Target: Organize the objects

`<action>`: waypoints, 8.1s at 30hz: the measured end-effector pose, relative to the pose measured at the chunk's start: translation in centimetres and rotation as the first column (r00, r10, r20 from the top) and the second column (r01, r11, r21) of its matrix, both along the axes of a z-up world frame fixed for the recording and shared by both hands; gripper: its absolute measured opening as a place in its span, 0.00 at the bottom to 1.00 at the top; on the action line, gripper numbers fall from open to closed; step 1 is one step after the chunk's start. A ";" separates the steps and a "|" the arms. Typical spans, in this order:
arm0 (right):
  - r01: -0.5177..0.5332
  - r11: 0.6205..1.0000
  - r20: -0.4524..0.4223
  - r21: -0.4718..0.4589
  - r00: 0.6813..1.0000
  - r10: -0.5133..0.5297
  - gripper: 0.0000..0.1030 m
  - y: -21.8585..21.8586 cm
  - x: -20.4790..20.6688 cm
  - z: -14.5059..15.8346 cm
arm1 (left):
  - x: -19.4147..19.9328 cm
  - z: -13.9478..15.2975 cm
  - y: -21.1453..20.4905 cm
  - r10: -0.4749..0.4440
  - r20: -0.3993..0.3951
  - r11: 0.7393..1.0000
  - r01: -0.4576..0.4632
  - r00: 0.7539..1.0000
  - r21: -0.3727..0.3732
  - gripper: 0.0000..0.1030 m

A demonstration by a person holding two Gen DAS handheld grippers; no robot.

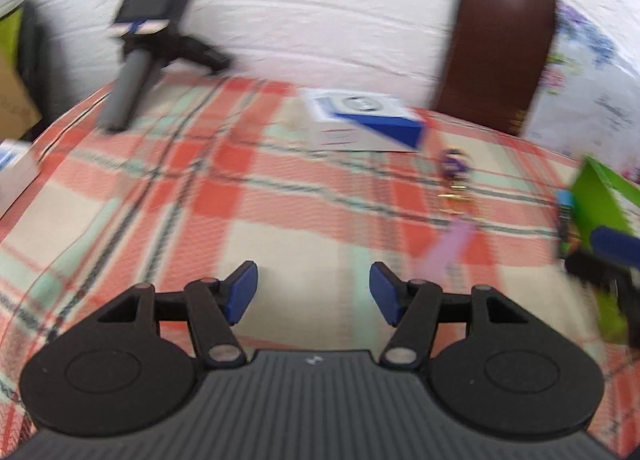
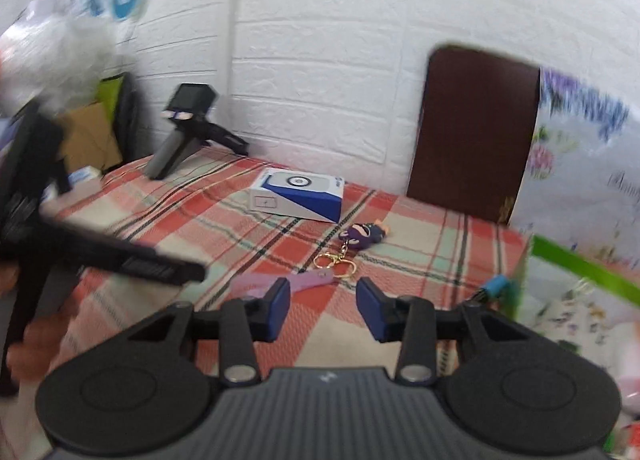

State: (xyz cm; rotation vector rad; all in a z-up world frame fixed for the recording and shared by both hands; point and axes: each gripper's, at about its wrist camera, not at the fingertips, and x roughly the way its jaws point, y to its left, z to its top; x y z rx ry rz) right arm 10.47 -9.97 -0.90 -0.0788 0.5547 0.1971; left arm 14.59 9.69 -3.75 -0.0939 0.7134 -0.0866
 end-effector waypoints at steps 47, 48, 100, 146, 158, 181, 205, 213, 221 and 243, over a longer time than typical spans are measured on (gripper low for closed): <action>-0.296 0.955 -0.113 0.021 0.948 0.296 0.47 -1.0 -7.4 -4.8 | -7.6 -0.1 -4.0 -0.312 -0.206 0.912 0.231 0.927 -0.340 0.91; -0.286 0.958 -0.112 0.021 0.952 0.286 0.44 -1.0 -7.6 -4.8 | -6.9 -0.2 -4.5 -0.309 -0.204 0.911 0.228 0.929 -0.343 0.93; 0.401 0.913 0.131 0.077 0.903 -0.408 0.51 -15.6 -12.5 0.7 | -5.9 8.0 -21.0 -0.441 0.069 0.892 0.429 0.895 0.142 0.55; 0.184 0.983 0.006 -0.023 0.983 -0.184 0.55 -7.0 -9.9 -2.1 | 3.1 1.6 -18.1 -0.639 -0.018 0.764 0.637 0.769 0.102 0.51; 0.173 0.985 0.004 -0.005 0.985 -0.173 0.56 -7.0 -9.7 -2.0 | 1.9 0.1 -15.2 -0.526 -0.073 0.847 0.530 0.847 0.038 0.16; -0.021 0.992 -0.158 0.125 0.987 0.040 0.55 1.2 -4.9 -3.5 | -3.1 4.7 -3.9 -0.344 -0.115 0.934 0.326 0.932 -0.145 0.59; 0.020 0.953 -0.062 0.302 0.998 -0.001 0.17 -3.7 -8.8 -1.4 | -2.2 5.6 -11.9 -0.410 -0.123 0.905 0.386 0.904 -0.176 0.27; 0.189 0.945 0.097 0.267 0.970 -0.222 0.17 -10.4 -9.8 1.5 | -1.9 9.7 -22.4 -0.579 -0.022 0.811 0.574 0.815 -0.111 0.24; 0.295 0.893 0.026 0.339 0.946 -0.322 0.20 -17.2 -8.4 0.1 | -0.8 8.3 -29.5 -0.599 -0.044 0.799 0.600 0.799 0.020 0.25; 0.324 0.889 0.043 0.322 0.934 -0.356 0.33 -14.4 -12.0 0.6 | -5.7 8.0 -19.3 -0.420 0.003 0.887 0.410 0.908 0.215 0.40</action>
